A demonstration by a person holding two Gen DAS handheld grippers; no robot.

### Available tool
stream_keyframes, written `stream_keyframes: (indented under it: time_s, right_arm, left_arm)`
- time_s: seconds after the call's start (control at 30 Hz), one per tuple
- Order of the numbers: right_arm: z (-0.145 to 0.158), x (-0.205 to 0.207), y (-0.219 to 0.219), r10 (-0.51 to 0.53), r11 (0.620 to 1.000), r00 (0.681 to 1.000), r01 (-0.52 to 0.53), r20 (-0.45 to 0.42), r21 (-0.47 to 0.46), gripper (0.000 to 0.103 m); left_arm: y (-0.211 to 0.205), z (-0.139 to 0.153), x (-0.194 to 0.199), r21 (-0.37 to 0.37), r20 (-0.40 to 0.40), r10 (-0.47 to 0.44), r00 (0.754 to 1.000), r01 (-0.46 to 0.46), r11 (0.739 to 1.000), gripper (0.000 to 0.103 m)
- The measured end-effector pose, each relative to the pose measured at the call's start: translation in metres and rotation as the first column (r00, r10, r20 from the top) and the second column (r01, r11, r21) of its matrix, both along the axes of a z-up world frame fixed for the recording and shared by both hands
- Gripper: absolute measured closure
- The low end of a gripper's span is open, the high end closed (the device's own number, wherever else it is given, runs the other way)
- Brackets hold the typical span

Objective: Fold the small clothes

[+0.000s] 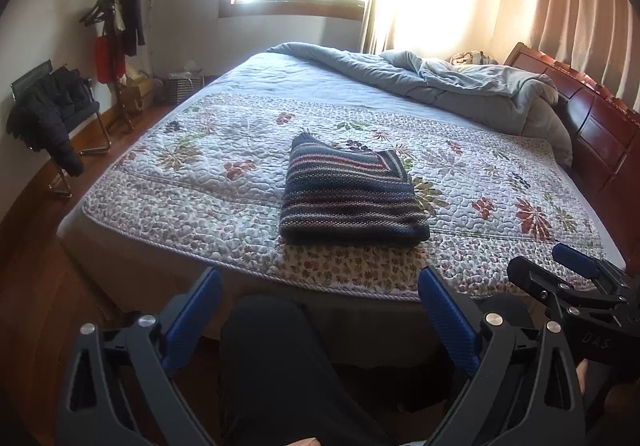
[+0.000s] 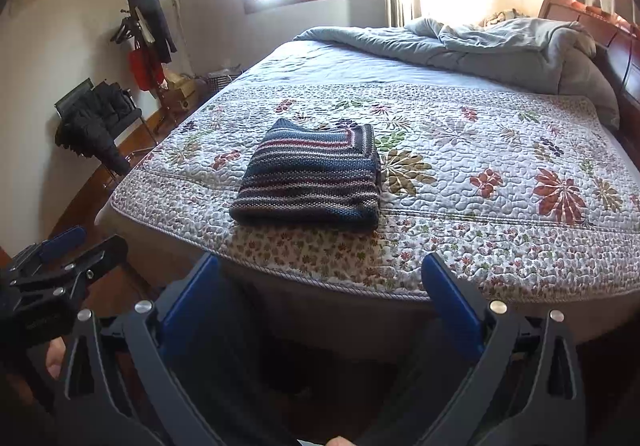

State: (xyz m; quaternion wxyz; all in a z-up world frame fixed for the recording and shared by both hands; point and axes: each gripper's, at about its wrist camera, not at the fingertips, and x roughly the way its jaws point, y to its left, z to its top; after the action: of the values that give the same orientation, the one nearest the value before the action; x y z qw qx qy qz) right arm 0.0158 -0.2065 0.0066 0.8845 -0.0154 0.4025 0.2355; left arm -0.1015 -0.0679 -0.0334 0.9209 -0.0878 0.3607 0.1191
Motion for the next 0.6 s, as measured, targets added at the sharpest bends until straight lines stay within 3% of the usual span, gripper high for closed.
stream_keyframes:
  time_s: [0.6]
  right_arm:
    - [-0.005,0.019,0.004,-0.026,0.999,0.999,0.027,0.022,-0.045,0.003]
  left_arm:
    - [-0.001,-0.008,0.024,-0.013,-0.016,-0.021,1.0,0.02,1.0,0.004]
